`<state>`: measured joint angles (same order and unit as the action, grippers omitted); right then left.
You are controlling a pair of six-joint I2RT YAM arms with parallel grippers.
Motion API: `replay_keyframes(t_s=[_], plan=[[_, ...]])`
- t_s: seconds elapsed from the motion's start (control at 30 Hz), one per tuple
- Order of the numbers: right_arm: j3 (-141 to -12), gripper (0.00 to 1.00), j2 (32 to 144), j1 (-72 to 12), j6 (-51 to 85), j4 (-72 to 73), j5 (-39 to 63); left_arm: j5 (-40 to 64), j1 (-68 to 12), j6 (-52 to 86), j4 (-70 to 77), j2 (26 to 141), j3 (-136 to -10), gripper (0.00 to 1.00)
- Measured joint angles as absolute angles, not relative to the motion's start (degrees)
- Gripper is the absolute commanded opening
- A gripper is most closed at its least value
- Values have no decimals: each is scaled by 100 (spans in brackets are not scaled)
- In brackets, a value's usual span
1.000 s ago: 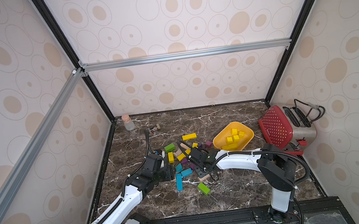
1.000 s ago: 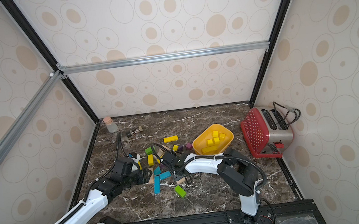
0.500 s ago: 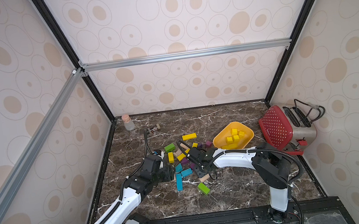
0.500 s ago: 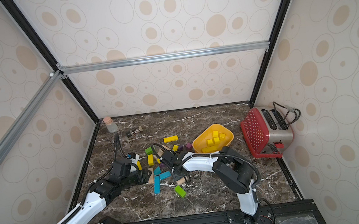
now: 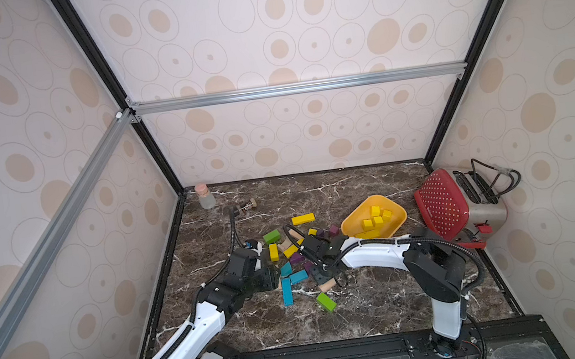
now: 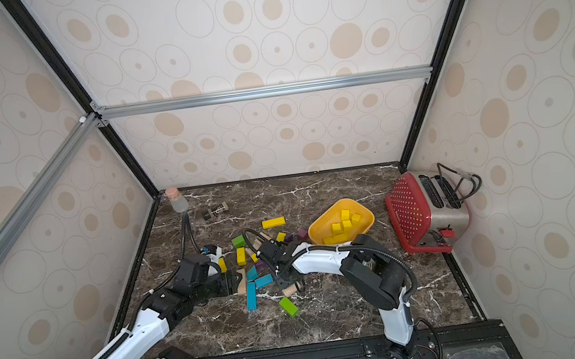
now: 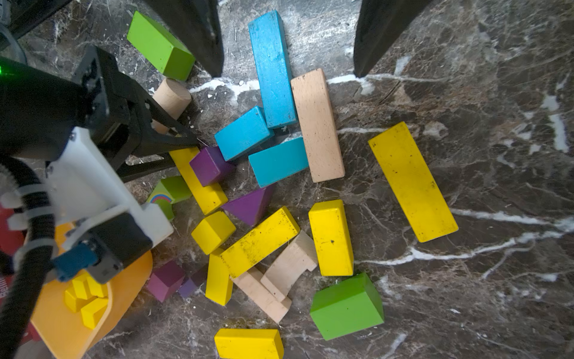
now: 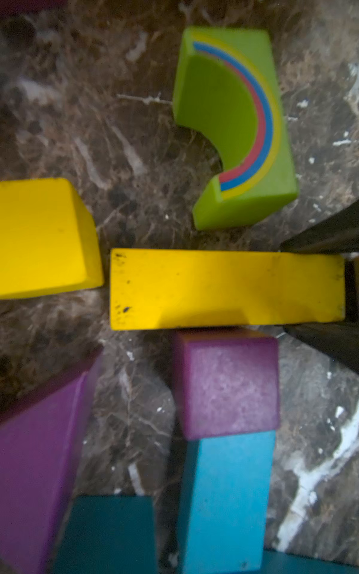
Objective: Pick out the yellow building blocks
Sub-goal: Pick up the building block from the center of the board.
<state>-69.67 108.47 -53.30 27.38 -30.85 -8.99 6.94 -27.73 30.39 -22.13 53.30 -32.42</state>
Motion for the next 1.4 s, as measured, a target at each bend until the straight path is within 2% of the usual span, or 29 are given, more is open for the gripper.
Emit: replay_keyframes(t_s=[0.6, 1.0, 1.4], plan=[[-6619, 4, 10173, -5328, 2630, -2991, -1015, 790, -2773, 3041, -1925, 5717, -3273, 64], [-6602, 0, 9690, -5328, 2493, -2886, -1103, 891, -2773, 3041, -1625, 6139, -3835, 63], [-5911, 0, 8890, -5083, 2408, -2510, -1197, 1083, -2912, 3048, -1177, 6956, -4278, 63]])
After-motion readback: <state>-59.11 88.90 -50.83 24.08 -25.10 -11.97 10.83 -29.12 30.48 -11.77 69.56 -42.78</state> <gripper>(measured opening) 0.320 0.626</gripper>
